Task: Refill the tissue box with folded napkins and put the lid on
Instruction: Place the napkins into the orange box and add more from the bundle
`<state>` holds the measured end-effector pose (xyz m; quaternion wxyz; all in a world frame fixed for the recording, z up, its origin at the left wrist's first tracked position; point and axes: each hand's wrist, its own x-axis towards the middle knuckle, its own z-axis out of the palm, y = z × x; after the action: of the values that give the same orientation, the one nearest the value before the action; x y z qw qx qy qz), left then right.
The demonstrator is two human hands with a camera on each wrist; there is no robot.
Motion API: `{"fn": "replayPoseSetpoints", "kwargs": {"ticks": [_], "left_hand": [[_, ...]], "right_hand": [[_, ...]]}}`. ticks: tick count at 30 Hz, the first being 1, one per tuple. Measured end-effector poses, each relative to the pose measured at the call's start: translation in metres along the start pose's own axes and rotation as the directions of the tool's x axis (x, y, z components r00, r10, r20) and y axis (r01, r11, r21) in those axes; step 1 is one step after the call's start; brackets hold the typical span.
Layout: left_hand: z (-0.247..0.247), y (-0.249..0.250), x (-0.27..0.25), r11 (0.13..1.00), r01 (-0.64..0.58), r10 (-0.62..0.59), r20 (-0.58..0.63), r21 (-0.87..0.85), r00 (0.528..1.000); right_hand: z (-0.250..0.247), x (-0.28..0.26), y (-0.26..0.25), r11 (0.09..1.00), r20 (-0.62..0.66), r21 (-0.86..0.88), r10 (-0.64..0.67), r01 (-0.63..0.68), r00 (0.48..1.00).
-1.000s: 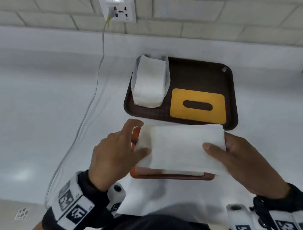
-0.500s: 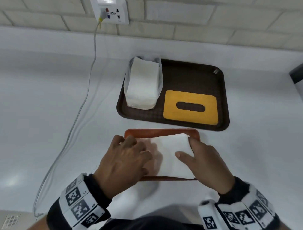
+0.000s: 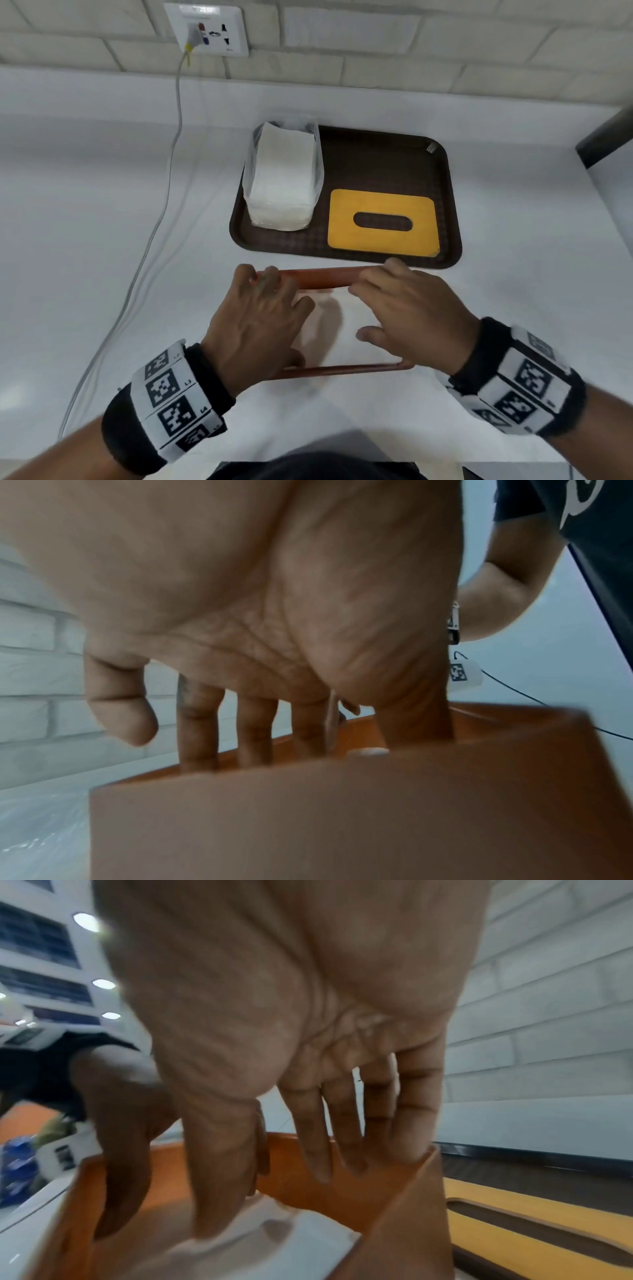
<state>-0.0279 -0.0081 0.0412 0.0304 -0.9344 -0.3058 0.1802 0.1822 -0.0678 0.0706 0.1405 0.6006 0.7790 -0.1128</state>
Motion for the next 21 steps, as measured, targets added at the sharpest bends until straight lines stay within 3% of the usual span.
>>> {"fn": "replayPoseSetpoints", "kwargs": {"ticks": [3, 9, 15, 21], "left_hand": [[-0.003, 0.001, 0.002, 0.998, -0.054, 0.052, 0.067, 0.038, 0.996], [0.01, 0.001, 0.004, 0.999, -0.042, 0.041, 0.081, 0.01, 0.996], [0.017, 0.0, 0.005, 1.0, -0.017, 0.018, 0.045, -0.019, 0.999], [0.02, 0.0, 0.001, 0.996, -0.053, 0.046, -0.091, -0.072, 0.995]], "right_hand": [[-0.002, 0.009, -0.001, 0.992, 0.129, -0.115, -0.029, 0.044, 0.991], [0.012, 0.021, -0.003, 0.947, 0.193, -0.294, -0.072, 0.128, 0.979], [0.024, 0.022, 0.0, 0.929, 0.147, -0.349, -0.074, 0.122, 0.986], [0.025, 0.017, 0.002, 0.949, 0.047, -0.267, -0.163, 0.169, 0.986]]}}
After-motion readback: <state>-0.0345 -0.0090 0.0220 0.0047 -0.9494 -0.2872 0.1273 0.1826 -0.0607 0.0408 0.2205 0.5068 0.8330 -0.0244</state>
